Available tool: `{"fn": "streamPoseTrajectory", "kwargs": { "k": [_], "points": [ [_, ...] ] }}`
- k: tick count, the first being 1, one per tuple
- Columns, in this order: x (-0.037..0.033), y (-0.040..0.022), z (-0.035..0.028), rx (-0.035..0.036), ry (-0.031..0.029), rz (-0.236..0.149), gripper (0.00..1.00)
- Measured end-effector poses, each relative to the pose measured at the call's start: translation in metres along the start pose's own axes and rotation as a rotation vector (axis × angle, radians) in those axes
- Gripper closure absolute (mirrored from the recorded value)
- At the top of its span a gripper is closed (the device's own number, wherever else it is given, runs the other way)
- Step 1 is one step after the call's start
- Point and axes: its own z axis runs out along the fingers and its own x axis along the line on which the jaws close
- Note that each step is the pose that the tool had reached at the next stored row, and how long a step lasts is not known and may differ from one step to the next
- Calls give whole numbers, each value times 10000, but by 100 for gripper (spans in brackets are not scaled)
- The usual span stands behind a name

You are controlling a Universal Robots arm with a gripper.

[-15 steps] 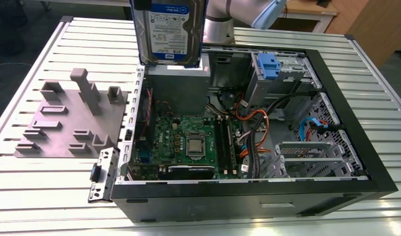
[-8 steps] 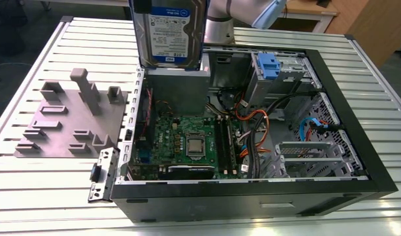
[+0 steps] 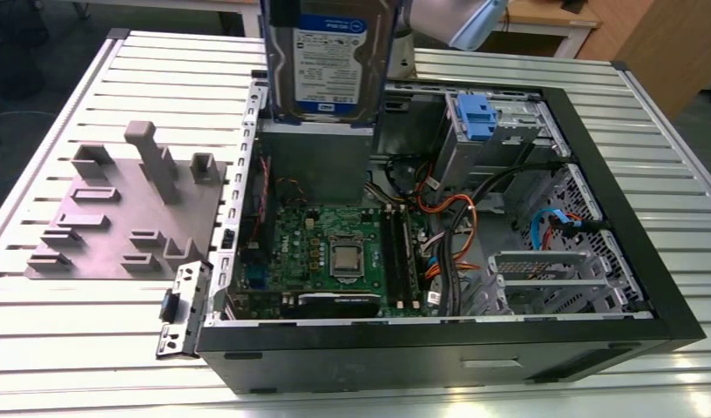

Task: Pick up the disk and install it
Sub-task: 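Pick up the disk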

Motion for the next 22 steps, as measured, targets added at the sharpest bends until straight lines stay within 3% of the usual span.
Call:
{"fn": "streamPoseTrajectory", "kwargs": {
  "k": [3, 5, 13, 15, 22],
  "points": [
    [9, -132, -3, 0, 0, 0, 63],
    [23, -187, -4, 0, 0, -1, 63],
    [228, -234, 0, 0, -1, 0, 63],
    [252, -271, 2, 0, -1, 1, 63],
    [299, -554, 7, 0, 0, 0, 63]
  ]
}}
